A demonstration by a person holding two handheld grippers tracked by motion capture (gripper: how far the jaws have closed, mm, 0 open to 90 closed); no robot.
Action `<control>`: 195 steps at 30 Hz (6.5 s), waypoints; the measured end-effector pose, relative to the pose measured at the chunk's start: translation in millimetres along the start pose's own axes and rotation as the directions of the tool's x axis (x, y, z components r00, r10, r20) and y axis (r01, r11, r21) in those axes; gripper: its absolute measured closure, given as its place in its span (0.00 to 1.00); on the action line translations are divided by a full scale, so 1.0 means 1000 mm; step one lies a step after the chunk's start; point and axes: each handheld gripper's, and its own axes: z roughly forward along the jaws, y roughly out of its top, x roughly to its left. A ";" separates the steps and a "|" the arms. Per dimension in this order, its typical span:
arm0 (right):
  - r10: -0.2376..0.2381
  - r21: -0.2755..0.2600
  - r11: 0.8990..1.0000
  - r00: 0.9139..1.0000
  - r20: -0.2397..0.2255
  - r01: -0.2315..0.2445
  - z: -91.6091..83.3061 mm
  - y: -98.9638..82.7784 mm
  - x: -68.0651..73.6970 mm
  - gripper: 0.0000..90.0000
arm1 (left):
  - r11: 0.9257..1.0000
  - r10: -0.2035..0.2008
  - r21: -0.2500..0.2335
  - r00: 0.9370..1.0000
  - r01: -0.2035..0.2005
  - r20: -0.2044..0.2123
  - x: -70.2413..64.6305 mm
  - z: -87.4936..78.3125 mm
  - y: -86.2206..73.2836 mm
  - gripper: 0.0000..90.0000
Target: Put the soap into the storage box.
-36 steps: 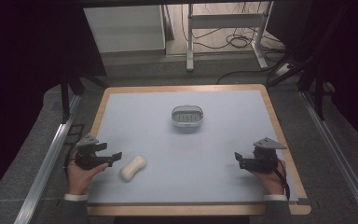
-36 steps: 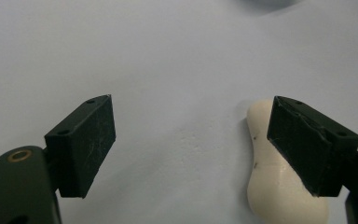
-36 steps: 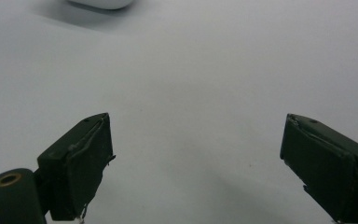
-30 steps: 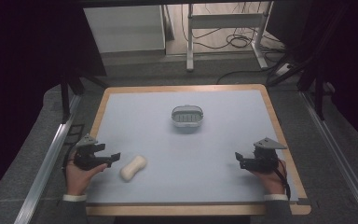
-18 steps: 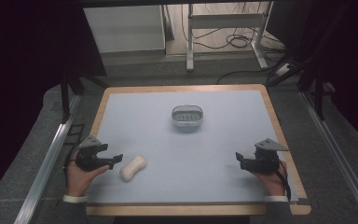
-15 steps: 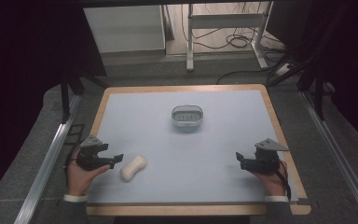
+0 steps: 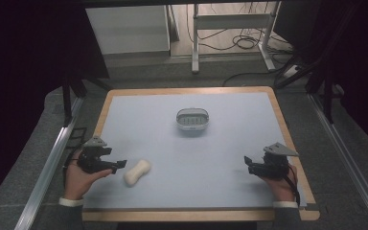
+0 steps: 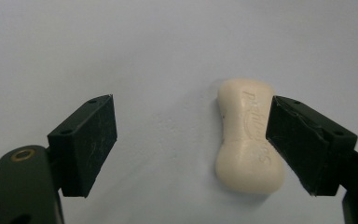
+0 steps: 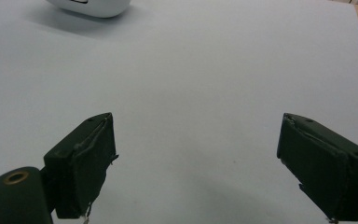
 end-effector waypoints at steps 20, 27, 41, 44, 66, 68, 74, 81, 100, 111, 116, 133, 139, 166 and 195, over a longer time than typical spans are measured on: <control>-0.008 0.005 1.000 1.000 0.021 0.008 0.000 -0.001 0.000 0.13 | 0.987 0.083 0.134 0.994 -0.093 0.074 -0.024 0.016 0.017 0.21; -0.018 0.012 1.000 1.000 0.023 0.017 0.002 -0.001 0.002 0.13 | 0.979 0.095 0.172 0.992 -0.109 0.088 -0.032 0.023 0.016 0.23; -0.027 0.029 0.999 0.999 0.028 0.026 0.003 -0.002 0.004 0.13 | 0.962 0.108 0.245 0.991 -0.125 0.082 -0.049 0.038 0.012 0.26; -0.027 0.030 0.999 0.999 0.027 0.027 0.003 -0.002 0.004 0.13 | 0.955 0.113 0.267 0.991 -0.128 0.072 -0.053 0.043 0.012 0.26; -0.049 0.048 0.998 0.998 0.038 0.048 0.006 -0.004 0.007 0.13 | 0.940 0.088 0.329 0.996 -0.089 0.017 -0.051 0.071 0.016 0.42; -0.051 0.046 0.998 0.998 0.039 0.049 0.006 -0.004 0.007 0.13 | 0.939 0.083 0.334 0.997 -0.080 0.006 -0.051 0.072 0.016 0.42; -0.051 0.047 0.998 0.998 0.043 0.049 0.007 -0.004 0.007 0.13 | 0.940 0.073 0.334 0.997 -0.065 -0.011 -0.049 0.072 0.013 0.49; -0.052 0.051 0.997 0.997 0.048 0.050 0.007 -0.004 0.008 0.13 | 0.936 0.087 0.342 0.996 -0.078 -0.012 -0.050 0.071 0.015 0.54; -0.050 0.055 0.997 0.997 0.051 0.047 0.008 -0.005 0.007 0.13 | 0.951 0.117 0.284 0.993 -0.120 0.030 -0.048 0.053 0.031 0.55; -0.048 0.054 0.998 0.997 0.055 0.045 0.008 -0.005 0.006 0.13 | 0.957 0.120 0.260 0.992 -0.126 0.039 -0.046 0.046 0.038 0.55; -0.050 0.055 0.997 0.997 0.055 0.047 0.009 -0.006 0.006 0.13 | 0.962 0.122 0.242 0.992 -0.129 0.043 -0.045 0.042 0.043 0.55; -0.052 0.066 0.997 0.997 0.059 0.048 0.010 -0.007 0.006 0.13 | 0.972 0.097 0.208 0.994 -0.107 0.056 -0.035 0.044 0.054 0.55; -0.051 0.065 0.997 0.997 0.057 0.048 0.010 -0.007 0.006 0.13 | 0.976 0.088 0.192 0.994 -0.099 0.062 -0.031 0.046 0.060 0.55; -0.053 0.073 0.996 0.997 0.061 0.048 0.011 -0.008 0.005 0.13 | 0.975 0.153 0.155 0.987 -0.158 0.043 -0.039 0.055 0.104 0.55; -0.041 0.068 0.997 0.997 0.065 0.036 0.009 -0.008 0.003 0.13 | 0.965 0.202 0.161 0.978 -0.207 0.042 -0.047 0.069 0.133 0.55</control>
